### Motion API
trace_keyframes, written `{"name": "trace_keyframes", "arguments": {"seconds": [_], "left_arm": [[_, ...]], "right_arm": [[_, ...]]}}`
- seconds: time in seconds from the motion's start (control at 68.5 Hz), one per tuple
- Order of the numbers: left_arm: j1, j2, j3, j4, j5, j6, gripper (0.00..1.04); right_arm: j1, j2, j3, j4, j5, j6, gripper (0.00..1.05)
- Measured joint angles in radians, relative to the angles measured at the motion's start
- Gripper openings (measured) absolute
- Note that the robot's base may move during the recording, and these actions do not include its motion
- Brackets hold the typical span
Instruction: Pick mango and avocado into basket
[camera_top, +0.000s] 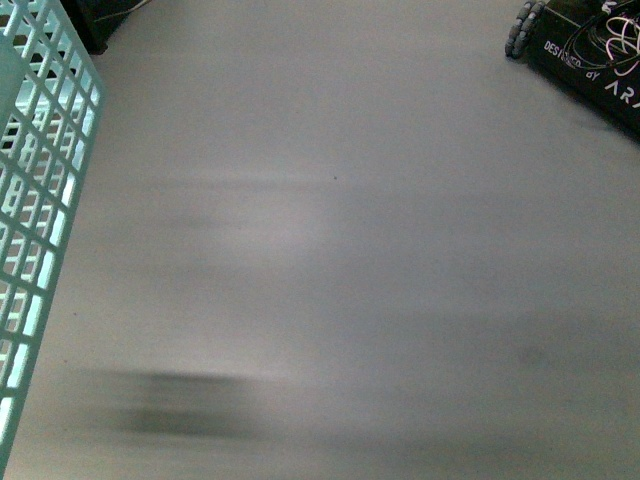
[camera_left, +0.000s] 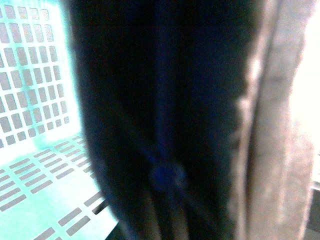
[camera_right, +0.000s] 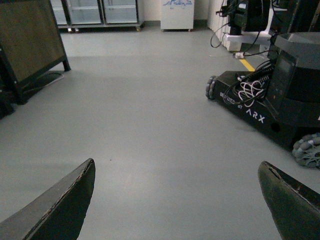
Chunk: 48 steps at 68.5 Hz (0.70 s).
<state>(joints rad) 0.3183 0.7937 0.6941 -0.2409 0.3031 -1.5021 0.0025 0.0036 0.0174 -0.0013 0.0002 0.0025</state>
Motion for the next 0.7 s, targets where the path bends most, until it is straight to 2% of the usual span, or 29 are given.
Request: {"name": "trace_keyframes", "arguments": {"seconds": [0.701], "left_arm": [[0.000, 0.000, 0.001, 0.000, 0.001, 0.000, 0.13]], "right_arm": [[0.000, 0.000, 0.000, 0.000, 0.002, 0.000, 0.96]]}}
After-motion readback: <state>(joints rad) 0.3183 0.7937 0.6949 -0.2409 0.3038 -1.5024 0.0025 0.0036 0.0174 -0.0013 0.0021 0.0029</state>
